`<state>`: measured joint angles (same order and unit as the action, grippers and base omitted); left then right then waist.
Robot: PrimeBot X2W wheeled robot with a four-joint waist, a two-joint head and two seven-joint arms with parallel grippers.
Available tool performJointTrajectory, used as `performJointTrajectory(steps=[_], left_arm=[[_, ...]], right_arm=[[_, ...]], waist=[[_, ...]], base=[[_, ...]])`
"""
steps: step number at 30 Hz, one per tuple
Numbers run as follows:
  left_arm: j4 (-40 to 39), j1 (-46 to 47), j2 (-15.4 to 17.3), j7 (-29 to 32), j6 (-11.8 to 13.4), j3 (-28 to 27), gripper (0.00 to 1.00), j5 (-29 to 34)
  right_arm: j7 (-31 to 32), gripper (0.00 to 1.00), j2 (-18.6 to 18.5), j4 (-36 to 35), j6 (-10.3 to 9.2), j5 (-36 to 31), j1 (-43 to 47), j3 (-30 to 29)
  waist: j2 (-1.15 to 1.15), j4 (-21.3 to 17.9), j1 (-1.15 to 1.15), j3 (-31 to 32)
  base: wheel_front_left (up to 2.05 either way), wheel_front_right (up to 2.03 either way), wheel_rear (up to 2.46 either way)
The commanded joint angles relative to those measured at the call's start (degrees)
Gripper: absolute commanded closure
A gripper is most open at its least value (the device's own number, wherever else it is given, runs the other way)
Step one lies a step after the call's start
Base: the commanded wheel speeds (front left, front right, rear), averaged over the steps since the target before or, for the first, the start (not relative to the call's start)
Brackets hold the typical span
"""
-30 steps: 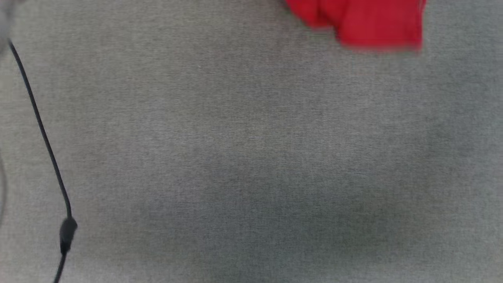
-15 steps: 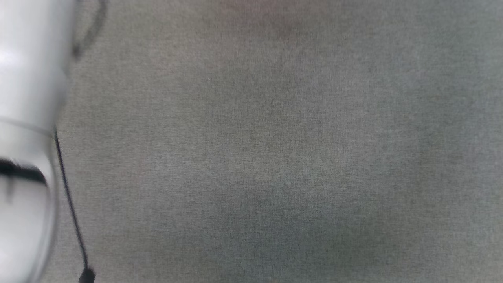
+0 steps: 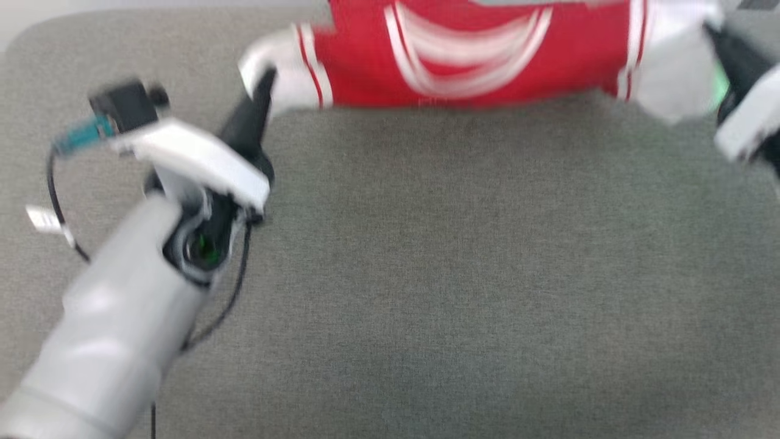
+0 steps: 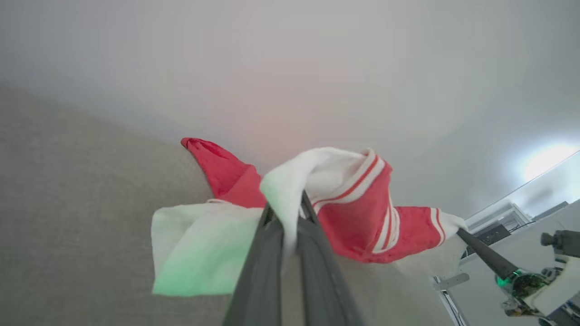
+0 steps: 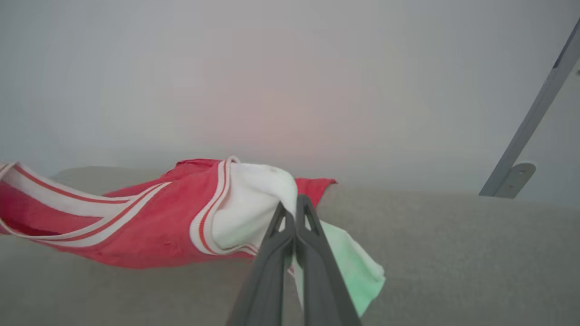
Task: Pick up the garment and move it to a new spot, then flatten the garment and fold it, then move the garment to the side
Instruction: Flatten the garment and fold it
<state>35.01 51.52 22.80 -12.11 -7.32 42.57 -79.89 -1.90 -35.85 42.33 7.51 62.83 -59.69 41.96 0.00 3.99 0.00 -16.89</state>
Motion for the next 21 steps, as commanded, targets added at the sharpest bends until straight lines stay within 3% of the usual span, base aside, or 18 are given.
performJointTrajectory(steps=[1, 11, 21], left_arm=[[-2.7, -3.1, 1.0, -0.6, -0.3, 0.4, 1.0, -1.3], [-18.1, -23.8, 9.7, -2.8, -0.3, 5.1, 1.0, -2.1], [-26.2, -36.7, 13.7, -3.2, -0.3, 4.2, 1.0, 0.6]], right_arm=[[0.5, 1.0, -1.0, -2.0, -0.03, 1.4, 3.7, 0.1], [5.9, 1.0, -7.7, -14.1, -0.03, 7.3, 24.2, 0.4], [10.0, 1.0, -15.3, -25.8, -0.03, 10.7, 41.0, -1.8]], waist=[[0.0, 0.1, 0.0, 1.5], [0.0, -0.8, 0.0, 4.7], [0.0, 0.0, 0.0, 6.3]], base=[[0.0, 0.0, 0.0], [0.0, 0.0, 0.0], [0.0, 0.0, 0.0]])
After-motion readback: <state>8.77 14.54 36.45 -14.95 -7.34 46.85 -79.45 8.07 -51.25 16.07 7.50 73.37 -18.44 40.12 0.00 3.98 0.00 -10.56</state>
